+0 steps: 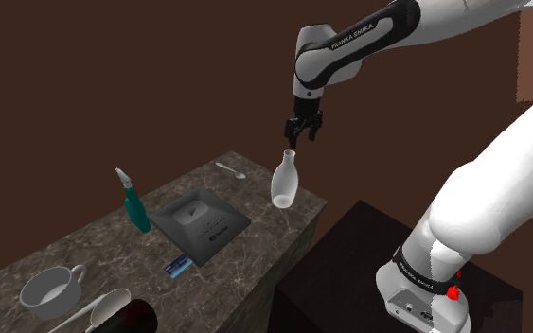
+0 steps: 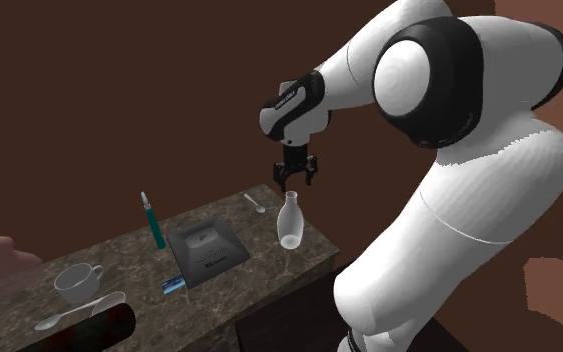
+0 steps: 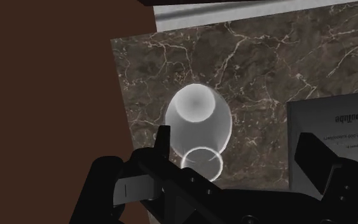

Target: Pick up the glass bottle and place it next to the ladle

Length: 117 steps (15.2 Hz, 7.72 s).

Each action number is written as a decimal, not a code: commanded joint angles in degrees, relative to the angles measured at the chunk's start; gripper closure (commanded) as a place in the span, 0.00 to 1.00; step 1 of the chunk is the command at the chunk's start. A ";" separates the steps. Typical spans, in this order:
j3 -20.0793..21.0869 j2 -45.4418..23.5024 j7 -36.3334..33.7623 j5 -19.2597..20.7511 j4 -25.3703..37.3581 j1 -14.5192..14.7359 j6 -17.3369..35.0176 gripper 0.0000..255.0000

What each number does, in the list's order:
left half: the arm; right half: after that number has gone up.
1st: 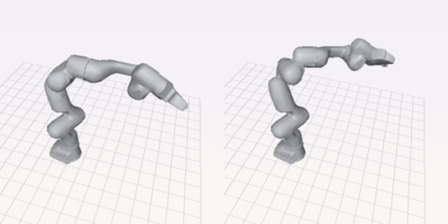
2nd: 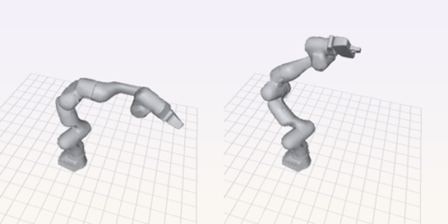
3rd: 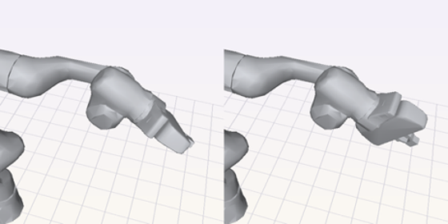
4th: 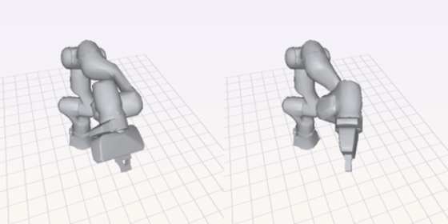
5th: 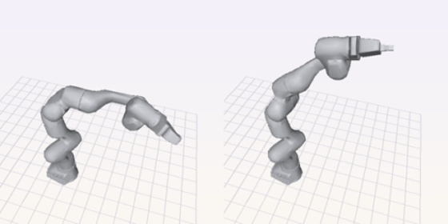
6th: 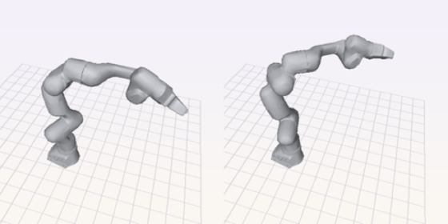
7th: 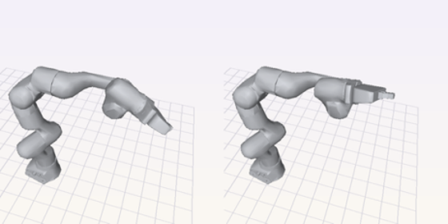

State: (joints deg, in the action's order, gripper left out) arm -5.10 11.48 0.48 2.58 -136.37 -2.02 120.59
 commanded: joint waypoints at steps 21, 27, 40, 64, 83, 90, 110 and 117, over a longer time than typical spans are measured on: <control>-0.79 -16.97 0.43 -0.57 2.90 -0.62 13.71 1.00; -0.78 -16.96 0.42 -0.57 2.92 -0.61 13.68 1.00; -0.79 -11.71 0.27 -0.12 5.30 -0.54 6.08 1.00; -0.52 -3.98 0.35 0.25 16.05 -0.40 -12.38 1.00; -0.33 -2.92 0.74 0.17 29.59 -0.30 -26.97 1.00; -0.30 -3.69 0.96 0.08 35.85 -0.27 -32.47 1.00; 14.58 -1.75 -24.14 -4.39 35.19 10.22 -34.04 1.00; 20.43 -6.24 -34.29 -5.06 40.25 14.41 -34.43 1.00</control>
State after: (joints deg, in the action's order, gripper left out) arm 14.44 5.90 -32.14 -2.42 -96.76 11.73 86.09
